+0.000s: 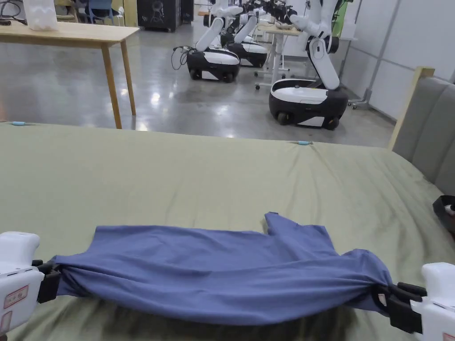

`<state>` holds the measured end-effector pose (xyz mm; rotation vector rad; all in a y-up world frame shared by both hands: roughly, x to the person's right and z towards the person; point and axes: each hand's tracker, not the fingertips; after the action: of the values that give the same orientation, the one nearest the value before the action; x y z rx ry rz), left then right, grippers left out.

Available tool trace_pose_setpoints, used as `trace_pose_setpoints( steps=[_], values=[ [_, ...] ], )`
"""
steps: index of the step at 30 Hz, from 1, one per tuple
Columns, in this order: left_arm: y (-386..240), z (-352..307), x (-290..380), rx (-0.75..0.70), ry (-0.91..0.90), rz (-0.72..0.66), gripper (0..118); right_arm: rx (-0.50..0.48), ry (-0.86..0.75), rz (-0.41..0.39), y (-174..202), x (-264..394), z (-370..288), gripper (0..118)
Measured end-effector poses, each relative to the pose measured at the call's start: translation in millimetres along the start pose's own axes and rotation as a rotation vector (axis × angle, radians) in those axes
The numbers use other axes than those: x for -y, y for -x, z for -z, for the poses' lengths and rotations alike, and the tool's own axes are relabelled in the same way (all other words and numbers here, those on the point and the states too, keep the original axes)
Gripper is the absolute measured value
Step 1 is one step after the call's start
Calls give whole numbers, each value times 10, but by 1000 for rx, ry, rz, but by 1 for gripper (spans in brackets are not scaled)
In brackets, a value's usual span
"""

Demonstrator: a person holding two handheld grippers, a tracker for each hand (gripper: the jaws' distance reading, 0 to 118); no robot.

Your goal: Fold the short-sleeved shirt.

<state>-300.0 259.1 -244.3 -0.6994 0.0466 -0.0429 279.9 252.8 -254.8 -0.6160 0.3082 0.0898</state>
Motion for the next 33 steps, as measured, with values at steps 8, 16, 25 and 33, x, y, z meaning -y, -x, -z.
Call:
trace_pose_setpoints(
  steps=[8,16,25,33],
  values=[
    [142,-303,892,44,149,-44,2,-26,184,15,33,882,-269,9],
    [168,-490,1062,31,90,-62,102,-40,196,58,78,940,-307,78],
    [-182,-788,330,-32,-296,-77,83,104,-239,37,561,75,-321,64],
    [-267,-248,170,-49,-209,-28,3,63,-255,88,603,-78,-47,1]
  ],
)
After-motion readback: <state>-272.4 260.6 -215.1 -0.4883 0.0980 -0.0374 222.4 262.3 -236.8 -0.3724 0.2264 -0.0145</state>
